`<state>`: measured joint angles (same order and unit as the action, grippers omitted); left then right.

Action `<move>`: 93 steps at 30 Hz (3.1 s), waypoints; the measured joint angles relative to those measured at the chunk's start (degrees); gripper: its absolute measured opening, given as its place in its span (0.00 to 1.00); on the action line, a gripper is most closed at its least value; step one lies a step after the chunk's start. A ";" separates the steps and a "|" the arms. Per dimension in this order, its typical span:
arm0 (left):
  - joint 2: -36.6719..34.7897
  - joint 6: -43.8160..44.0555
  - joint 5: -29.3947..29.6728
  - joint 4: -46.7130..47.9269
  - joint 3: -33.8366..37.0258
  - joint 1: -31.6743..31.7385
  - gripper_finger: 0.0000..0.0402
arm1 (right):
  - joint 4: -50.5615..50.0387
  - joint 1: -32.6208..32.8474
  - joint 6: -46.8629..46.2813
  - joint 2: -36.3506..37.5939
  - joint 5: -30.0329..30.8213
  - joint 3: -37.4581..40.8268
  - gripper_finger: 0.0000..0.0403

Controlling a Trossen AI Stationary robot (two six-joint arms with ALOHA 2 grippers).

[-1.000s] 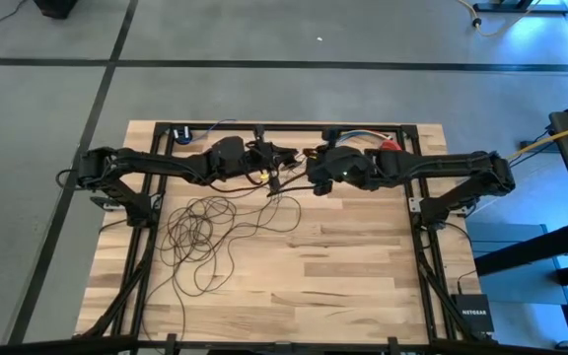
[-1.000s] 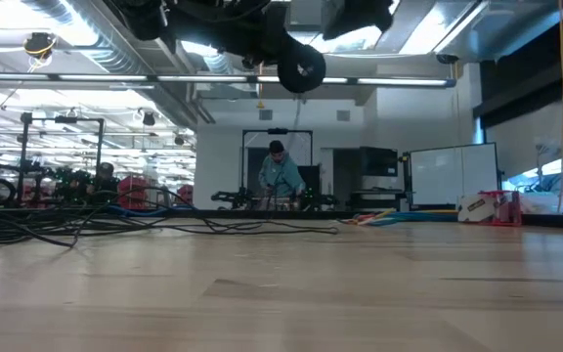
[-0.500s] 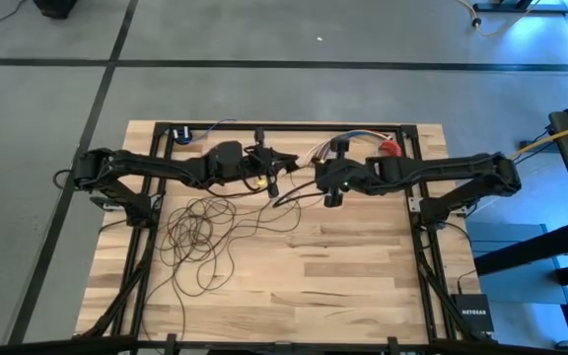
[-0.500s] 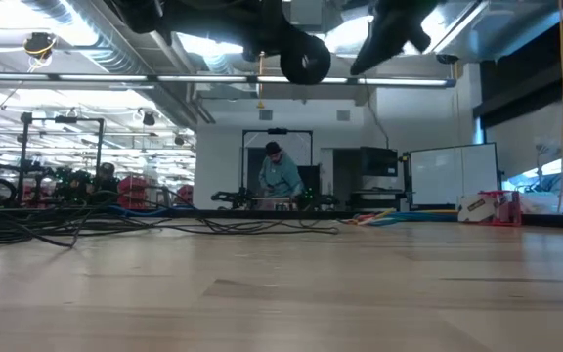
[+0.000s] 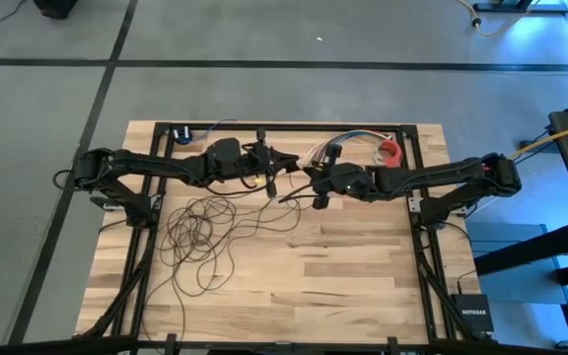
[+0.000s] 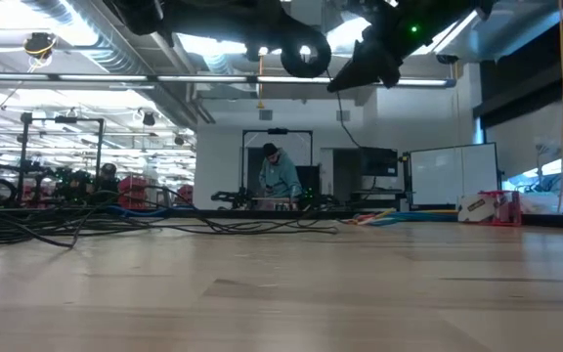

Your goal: Coiling cords

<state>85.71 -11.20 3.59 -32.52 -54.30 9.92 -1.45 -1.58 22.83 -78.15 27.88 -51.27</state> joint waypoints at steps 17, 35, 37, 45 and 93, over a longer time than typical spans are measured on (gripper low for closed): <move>-0.26 0.85 -3.39 -1.56 -0.35 -0.07 0.00 | 0.57 0.00 -5.24 -1.66 -6.01 0.15 0.36; -0.15 0.72 -3.21 -0.99 -0.26 -0.03 0.00 | -14.18 7.76 -3.41 10.98 6.62 -3.03 0.40; -0.12 0.72 -3.21 -0.96 -0.24 -0.03 0.00 | -16.64 8.58 -5.08 12.40 7.50 -3.19 0.40; -0.11 0.24 -4.11 -0.58 -0.22 -0.03 0.00 | -32.29 9.49 -19.87 15.95 0.38 -0.17 0.40; -0.09 -0.76 -5.96 -0.10 -0.22 -0.07 0.00 | 17.91 7.93 -28.46 20.52 -9.68 38.42 0.40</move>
<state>85.62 -11.97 -2.37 -32.62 -54.52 9.85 16.47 6.35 -5.63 -57.63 18.19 -12.84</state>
